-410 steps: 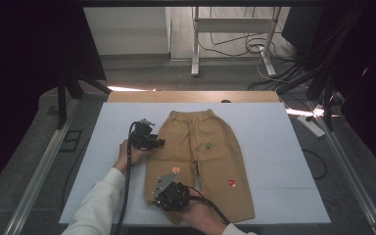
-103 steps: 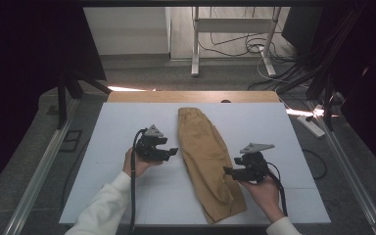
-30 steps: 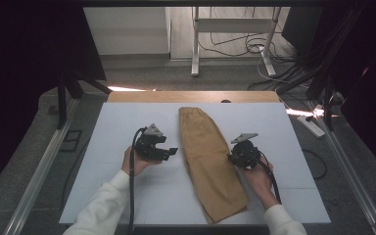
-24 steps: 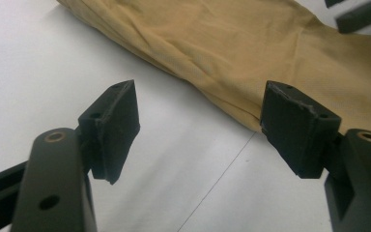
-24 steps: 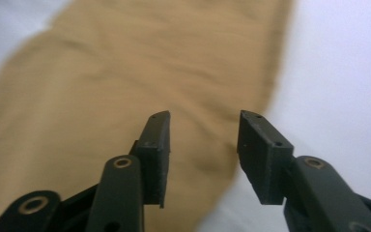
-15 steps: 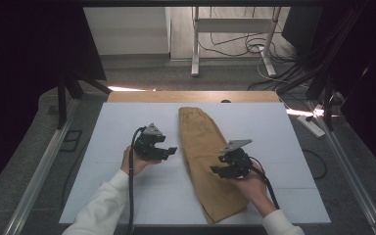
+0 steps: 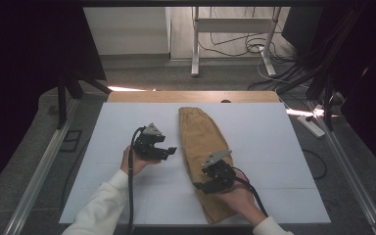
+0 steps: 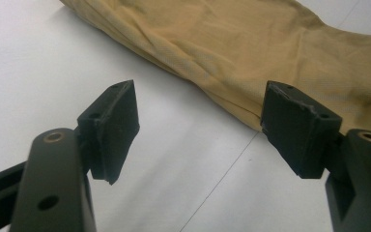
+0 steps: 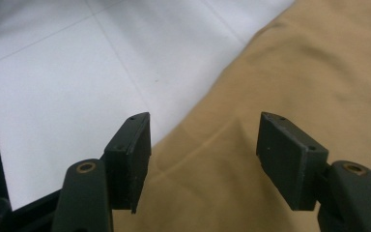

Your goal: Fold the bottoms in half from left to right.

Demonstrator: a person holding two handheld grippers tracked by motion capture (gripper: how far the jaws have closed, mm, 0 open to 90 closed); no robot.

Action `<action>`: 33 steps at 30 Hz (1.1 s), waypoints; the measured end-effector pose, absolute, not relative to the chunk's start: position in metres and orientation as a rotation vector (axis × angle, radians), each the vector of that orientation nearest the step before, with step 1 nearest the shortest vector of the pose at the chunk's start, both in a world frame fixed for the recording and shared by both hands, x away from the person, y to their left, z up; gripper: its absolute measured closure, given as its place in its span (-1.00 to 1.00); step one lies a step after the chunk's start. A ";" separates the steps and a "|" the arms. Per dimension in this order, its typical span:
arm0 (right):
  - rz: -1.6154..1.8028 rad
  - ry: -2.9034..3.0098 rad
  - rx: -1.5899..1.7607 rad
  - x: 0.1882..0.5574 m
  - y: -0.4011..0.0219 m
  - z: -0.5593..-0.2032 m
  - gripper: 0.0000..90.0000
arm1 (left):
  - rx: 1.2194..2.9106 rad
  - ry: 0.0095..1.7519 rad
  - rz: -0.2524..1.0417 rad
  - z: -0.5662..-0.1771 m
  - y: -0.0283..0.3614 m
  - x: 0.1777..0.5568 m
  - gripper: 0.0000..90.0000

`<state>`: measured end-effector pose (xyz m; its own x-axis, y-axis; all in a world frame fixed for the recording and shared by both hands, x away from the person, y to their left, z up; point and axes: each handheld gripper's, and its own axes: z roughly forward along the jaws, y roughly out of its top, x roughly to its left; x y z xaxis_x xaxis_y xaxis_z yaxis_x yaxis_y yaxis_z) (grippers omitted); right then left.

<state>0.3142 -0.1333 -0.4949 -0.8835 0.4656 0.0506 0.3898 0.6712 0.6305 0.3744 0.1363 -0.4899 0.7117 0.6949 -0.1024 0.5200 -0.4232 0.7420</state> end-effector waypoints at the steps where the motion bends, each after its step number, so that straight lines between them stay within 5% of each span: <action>1: 0.999 2.768 0.709 0.313 -0.131 -0.496 -0.17 | 2.119 0.922 0.280 -0.490 0.136 0.374 -0.35; 18: 0.796 2.815 0.653 0.300 -0.117 -0.515 -0.21 | 2.117 0.924 0.282 -0.491 0.136 0.374 -0.36; 33: 0.702 2.783 0.685 0.305 -0.127 -0.509 0.83 | 2.117 0.925 0.283 -0.492 0.136 0.374 -0.36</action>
